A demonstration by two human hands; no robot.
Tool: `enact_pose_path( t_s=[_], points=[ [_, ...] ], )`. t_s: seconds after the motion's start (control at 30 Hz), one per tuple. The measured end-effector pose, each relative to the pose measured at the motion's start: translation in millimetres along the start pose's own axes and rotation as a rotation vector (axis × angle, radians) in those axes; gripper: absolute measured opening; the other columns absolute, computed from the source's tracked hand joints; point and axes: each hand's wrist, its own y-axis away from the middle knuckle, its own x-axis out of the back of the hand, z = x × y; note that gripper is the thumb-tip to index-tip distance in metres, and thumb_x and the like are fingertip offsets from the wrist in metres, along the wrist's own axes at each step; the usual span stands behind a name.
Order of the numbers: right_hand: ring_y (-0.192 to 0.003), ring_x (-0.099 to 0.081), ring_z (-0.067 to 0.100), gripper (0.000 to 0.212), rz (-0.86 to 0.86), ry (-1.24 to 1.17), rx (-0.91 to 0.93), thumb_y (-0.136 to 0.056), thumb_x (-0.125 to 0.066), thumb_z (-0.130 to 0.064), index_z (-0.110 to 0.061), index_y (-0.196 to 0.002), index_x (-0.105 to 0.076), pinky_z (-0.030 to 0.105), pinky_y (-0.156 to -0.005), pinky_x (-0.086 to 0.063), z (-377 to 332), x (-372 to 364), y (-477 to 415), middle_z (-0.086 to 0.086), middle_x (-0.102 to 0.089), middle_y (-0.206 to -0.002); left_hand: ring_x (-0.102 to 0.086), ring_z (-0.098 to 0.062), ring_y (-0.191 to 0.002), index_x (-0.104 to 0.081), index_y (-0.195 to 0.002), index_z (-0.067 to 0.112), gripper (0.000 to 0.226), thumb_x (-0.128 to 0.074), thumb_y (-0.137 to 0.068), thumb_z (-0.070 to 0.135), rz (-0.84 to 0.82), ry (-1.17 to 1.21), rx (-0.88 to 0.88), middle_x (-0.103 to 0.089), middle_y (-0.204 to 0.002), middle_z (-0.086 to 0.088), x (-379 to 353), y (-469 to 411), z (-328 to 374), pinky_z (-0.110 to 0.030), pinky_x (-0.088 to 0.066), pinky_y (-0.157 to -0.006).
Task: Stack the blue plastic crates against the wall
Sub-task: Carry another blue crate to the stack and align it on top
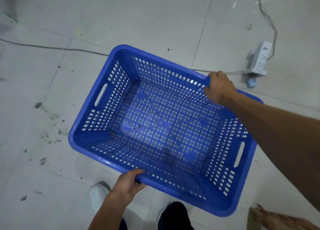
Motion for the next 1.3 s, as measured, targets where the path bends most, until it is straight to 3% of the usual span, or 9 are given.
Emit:
enact_pose_path(
  t_s=[0.13, 0.27, 0.37, 0.67, 0.77, 0.83, 0.9, 1.2, 1.3],
  points=[
    [-0.114, -0.049, 0.038, 0.038, 0.006, -0.096, -0.064, -0.094, -0.054, -0.031, -0.015, -0.127, -0.052, 0.049, -0.095, -0.045, 1.1, 0.1, -10.5, 0.02, -0.052, -0.124, -0.066, -0.04, -0.101, -0.063, -0.102, 0.001, 0.025, -0.054, -0.082, -0.011, 0.011, 0.071, 0.049, -0.071, -0.099, -0.02, -2.5, -5.9, 0.2, -0.059, -0.054, -0.09],
    [-0.069, -0.06, 0.023, 0.027, 0.016, -0.324, -0.112, -0.085, -0.071, -0.035, -0.021, -0.103, -0.057, 0.035, -0.065, -0.047, 3.6, 2.1, -4.3, 0.008, -0.065, -0.091, -0.064, -0.042, -0.112, -0.062, -0.112, 0.004, 0.037, -0.051, -0.081, -0.012, -0.02, 0.117, 0.056, -0.072, -0.109, -0.021, 11.2, 0.4, -4.5, -0.065, -0.048, -0.099],
    [-0.057, -0.056, 0.02, 0.025, -0.005, -0.419, -0.096, -0.08, -0.075, -0.029, -0.022, -0.094, -0.056, 0.03, -0.052, -0.045, -0.4, 13.6, 3.1, 0.003, -0.061, -0.073, -0.065, -0.041, -0.111, -0.064, -0.111, 0.006, 0.037, -0.049, -0.083, -0.013, -0.079, 0.151, 0.031, -0.076, -0.107, -0.018, 16.1, 12.6, -6.2, -0.063, -0.05, -0.098],
    [-0.072, -0.059, 0.024, 0.022, -0.005, -0.417, 0.059, -0.082, -0.071, -0.033, -0.021, -0.098, -0.06, 0.032, -0.065, -0.045, -74.7, 131.2, 67.1, 0.004, -0.063, -0.082, -0.066, -0.034, -0.106, -0.062, -0.118, 0.005, 0.049, -0.051, -0.072, -0.009, -0.125, 0.188, -0.02, -0.072, -0.113, -0.013, 59.9, 124.2, 10.3, -0.045, -0.063, -0.075],
    [-0.08, -0.061, 0.028, 0.024, 0.018, -0.431, 0.075, -0.082, -0.072, -0.033, -0.021, -0.1, -0.063, 0.035, -0.073, -0.047, -113.3, 181.7, 96.8, 0.008, -0.065, -0.089, -0.068, -0.034, -0.101, -0.062, -0.118, 0.006, 0.057, -0.058, -0.062, -0.005, -0.108, 0.172, -0.073, -0.075, -0.106, -0.011, 83.4, 180.7, 27.5, -0.052, -0.055, -0.094],
    [-0.081, -0.061, 0.029, 0.024, 0.027, -0.439, 0.097, -0.081, -0.071, -0.033, -0.022, -0.101, -0.062, 0.036, -0.075, -0.047, -144.2, 214.7, 117.6, 0.009, -0.065, -0.09, -0.065, -0.036, -0.109, -0.061, -0.122, 0.005, 0.059, -0.056, -0.064, -0.005, -0.098, 0.147, -0.112, -0.072, -0.114, -0.014, 94.9, 222.3, 40.7, -0.057, -0.044, -0.108],
    [-0.081, -0.062, 0.029, 0.027, 0.04, -0.438, 0.125, -0.08, -0.071, -0.033, -0.022, -0.103, -0.063, 0.038, -0.077, -0.049, -181.8, 248.5, 139.9, 0.008, -0.066, -0.091, -0.062, -0.035, -0.112, -0.061, -0.122, 0.003, 0.051, -0.049, -0.074, -0.008, -0.093, 0.16, -0.156, -0.069, -0.116, -0.014, 109.5, 269.1, 51.8, -0.057, -0.041, -0.111],
    [-0.08, -0.06, 0.03, 0.026, 0.14, -0.377, 0.356, -0.077, -0.072, -0.036, -0.022, -0.098, -0.064, 0.033, -0.07, -0.042, -393.9, 390.6, 248.4, 0.006, -0.064, -0.081, -0.071, -0.028, -0.097, -0.063, -0.118, 0.007, 0.044, -0.047, -0.078, -0.005, -0.087, 0.347, -0.261, -0.074, -0.109, -0.008, 240.2, 443.0, 94.0, -0.044, -0.062, -0.082],
    [-0.094, -0.063, 0.033, 0.028, 0.179, -0.334, 0.468, -0.077, -0.074, -0.033, -0.019, -0.1, -0.067, 0.034, -0.075, -0.042, -476.6, 426.4, 286.9, 0.012, -0.07, -0.098, -0.071, -0.027, -0.095, -0.064, -0.114, 0.009, 0.041, -0.047, -0.079, -0.005, -0.083, 0.409, -0.323, -0.076, -0.102, -0.005, 296.9, 492.9, 115.3, -0.046, -0.061, -0.085]
  ],
)
